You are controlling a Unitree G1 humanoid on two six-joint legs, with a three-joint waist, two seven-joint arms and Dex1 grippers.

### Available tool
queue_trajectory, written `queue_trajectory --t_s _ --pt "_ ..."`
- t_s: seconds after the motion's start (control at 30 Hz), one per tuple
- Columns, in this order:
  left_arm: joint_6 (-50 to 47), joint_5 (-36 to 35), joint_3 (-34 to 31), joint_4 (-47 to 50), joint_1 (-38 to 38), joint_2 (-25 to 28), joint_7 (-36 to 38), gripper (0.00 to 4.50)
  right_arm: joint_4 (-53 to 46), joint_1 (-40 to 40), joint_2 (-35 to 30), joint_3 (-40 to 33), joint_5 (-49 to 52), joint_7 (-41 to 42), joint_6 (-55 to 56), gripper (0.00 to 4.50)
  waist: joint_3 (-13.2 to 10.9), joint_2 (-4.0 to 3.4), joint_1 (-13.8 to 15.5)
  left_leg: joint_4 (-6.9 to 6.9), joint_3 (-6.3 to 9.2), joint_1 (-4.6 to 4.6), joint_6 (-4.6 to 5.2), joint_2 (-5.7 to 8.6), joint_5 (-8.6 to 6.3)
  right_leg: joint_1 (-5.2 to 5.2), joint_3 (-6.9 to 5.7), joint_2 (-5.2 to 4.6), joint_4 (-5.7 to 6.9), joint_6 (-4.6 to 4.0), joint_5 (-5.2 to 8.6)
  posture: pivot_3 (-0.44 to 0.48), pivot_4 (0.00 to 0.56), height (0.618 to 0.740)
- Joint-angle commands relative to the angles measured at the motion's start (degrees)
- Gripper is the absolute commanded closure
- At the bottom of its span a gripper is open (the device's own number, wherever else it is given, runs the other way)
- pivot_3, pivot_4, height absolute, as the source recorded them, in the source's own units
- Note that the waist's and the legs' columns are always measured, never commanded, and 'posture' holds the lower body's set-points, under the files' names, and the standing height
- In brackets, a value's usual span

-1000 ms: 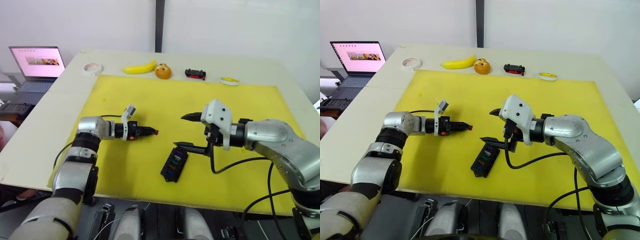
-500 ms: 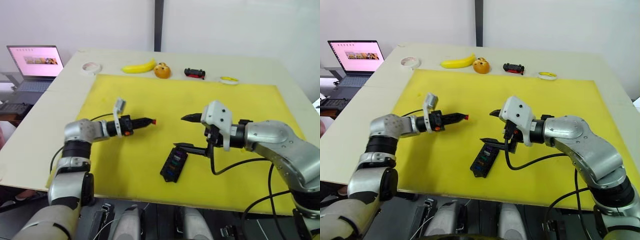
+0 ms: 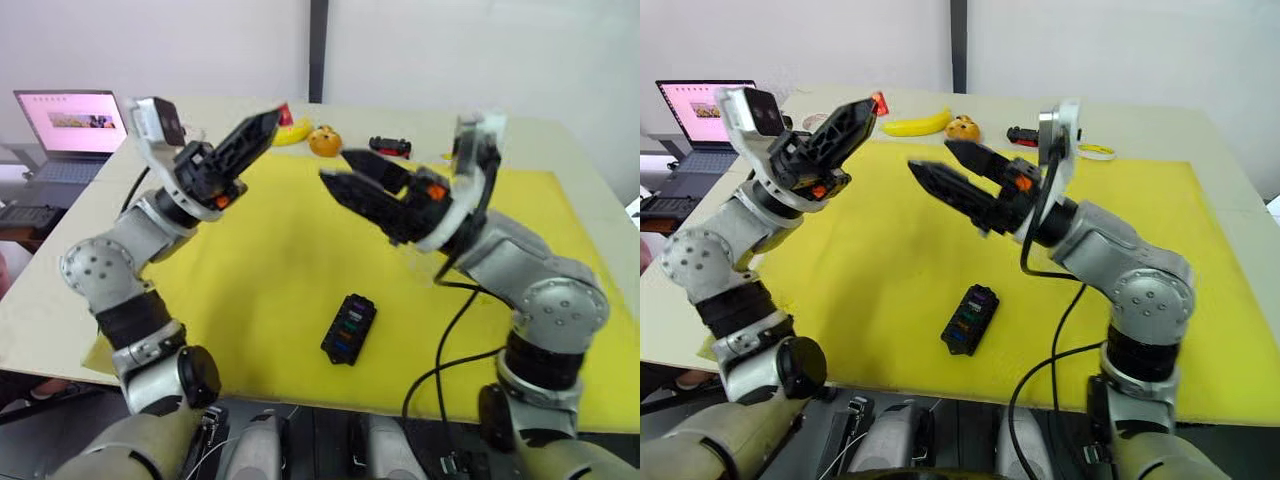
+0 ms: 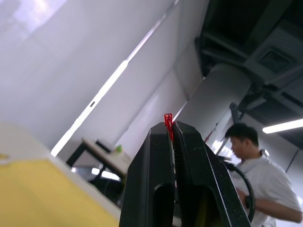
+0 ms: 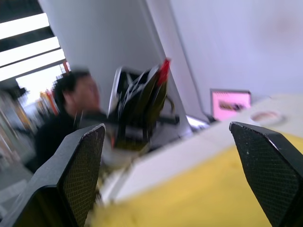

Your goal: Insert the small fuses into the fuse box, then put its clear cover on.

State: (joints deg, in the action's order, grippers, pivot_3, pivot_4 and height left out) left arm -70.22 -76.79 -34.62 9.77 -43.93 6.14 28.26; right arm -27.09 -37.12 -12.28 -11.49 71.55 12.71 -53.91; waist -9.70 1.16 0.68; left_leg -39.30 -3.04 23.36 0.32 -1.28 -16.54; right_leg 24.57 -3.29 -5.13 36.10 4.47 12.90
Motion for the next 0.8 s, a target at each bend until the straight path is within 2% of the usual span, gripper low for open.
queue_trajectory --t_s 0.03,0.27,0.5,0.7,0.8 --pt "4.02 -5.15 3.18 4.91 1.80 -0.35 -4.86 4.41 0.24 -1.96 1.23 0.43 3.84 -3.48 2.10 0.00 0.00 0.00 -0.06 0.00 0.00 0.00 0.00 0.02 0.00 0.00 0.00 0.00 0.00 0.00 0.00 0.000 0.150 0.737" --pt "9.75 -18.21 4.68 10.51 7.51 9.24 -13.37 4.41 1.06 -2.37 -1.47 1.05 7.65 -3.73 2.58 0.00 0.00 -0.03 -0.48 0.00 -0.02 -0.03 0.01 -0.04 0.00 0.01 -0.01 0.12 0.00 0.00 0.00 0.000 0.150 0.737" --pt "20.44 -34.52 3.10 19.62 15.79 23.36 -23.75 4.41 3.63 -4.27 -5.80 0.78 11.53 -1.52 2.69 0.00 -0.02 -0.05 -0.52 0.02 -0.02 -0.05 0.00 -0.08 0.00 0.00 0.01 0.11 -0.01 -0.02 0.01 0.000 0.150 0.737" --pt "26.43 -36.21 -0.86 24.22 20.10 31.53 -24.17 4.41 6.09 -5.69 -8.55 1.11 12.14 2.05 2.60 0.00 -0.02 -0.06 -0.32 0.03 -0.07 -0.07 0.00 -0.05 0.00 -0.01 -0.01 0.12 -0.02 -0.03 0.01 0.000 0.150 0.737" --pt "27.69 -36.21 -5.01 25.95 25.35 35.49 -22.66 4.41 7.60 -6.49 -9.46 1.16 11.86 3.98 2.44 0.00 -0.04 -0.09 -0.48 0.05 -0.10 -0.07 0.01 -0.06 0.00 -0.01 -0.01 0.14 -0.04 -0.03 0.02 0.000 0.150 0.737"
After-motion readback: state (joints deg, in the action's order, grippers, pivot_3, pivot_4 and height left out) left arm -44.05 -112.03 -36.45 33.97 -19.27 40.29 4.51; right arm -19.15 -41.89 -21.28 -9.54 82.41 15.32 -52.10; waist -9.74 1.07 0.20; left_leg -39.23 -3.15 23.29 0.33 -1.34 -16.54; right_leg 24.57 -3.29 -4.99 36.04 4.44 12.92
